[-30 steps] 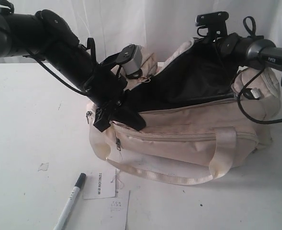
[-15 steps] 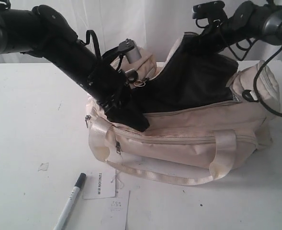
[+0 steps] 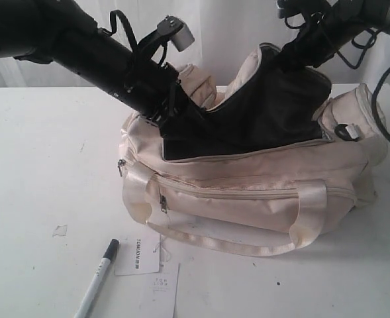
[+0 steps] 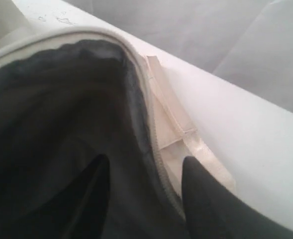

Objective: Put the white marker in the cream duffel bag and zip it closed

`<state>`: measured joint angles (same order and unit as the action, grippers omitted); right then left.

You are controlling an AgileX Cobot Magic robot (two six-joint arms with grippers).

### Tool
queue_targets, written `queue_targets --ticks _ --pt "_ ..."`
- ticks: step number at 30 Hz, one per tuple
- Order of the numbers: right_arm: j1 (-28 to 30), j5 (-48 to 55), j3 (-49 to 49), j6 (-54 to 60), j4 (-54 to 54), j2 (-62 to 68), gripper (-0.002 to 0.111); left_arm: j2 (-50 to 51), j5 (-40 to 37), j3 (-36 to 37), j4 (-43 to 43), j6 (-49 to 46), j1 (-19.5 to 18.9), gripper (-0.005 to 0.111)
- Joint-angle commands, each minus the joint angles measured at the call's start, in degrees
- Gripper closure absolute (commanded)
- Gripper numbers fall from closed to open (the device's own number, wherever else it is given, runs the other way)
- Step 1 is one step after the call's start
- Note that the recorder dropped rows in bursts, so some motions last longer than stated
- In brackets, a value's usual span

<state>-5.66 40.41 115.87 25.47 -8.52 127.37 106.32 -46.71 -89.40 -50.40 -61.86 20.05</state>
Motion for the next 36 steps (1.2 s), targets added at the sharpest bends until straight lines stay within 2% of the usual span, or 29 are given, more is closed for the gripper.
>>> queue_targets --ticks 1,9,12,13,16,19,24,29,33,36 --pt "0.5 3.2 0.0 -0.8 0.5 -1.8 0.065 -0.9 2.4 0.0 -1.7 0.5 0.0 0.042" --pt "0.7 10.6 0.0 -0.8 4.6 -7.8 0.065 -4.7 10.3 0.0 0.4 0.6 0.0 0.047" --pt "0.7 15.5 0.0 -1.7 7.3 -9.7 0.066 -6.8 10.3 0.0 4.9 0.8 0.0 0.063" --pt "0.7 17.1 0.0 -1.9 7.7 -10.2 0.067 -7.7 9.8 0.0 6.8 0.9 0.0 0.072" --pt "0.7 19.3 0.0 -4.1 9.6 -11.2 0.076 -9.6 9.6 0.0 10.4 4.0 0.0 0.093" --pt "0.8 19.9 0.0 -7.3 10.7 -12.2 0.088 -11.4 9.7 0.0 14.0 6.6 0.0 0.107" --pt "1.3 20.2 0.0 -15.7 11.2 -13.3 0.108 -13.6 11.0 0.0 17.7 10.0 -0.4 0.107" --pt "1.8 24.0 0.0 -16.7 11.4 -13.7 0.108 -15.1 10.1 1.9 28.6 20.2 -3.9 0.107" --pt "3.8 26.3 0.0 -17.5 12.1 -15.4 0.108 -19.7 8.7 7.4 30.4 25.1 -9.7 0.107" --pt "6.4 25.4 -1.9 -20.4 12.1 -18.0 0.108 -24.2 8.6 13.6 30.8 32.8 -14.2 0.107"
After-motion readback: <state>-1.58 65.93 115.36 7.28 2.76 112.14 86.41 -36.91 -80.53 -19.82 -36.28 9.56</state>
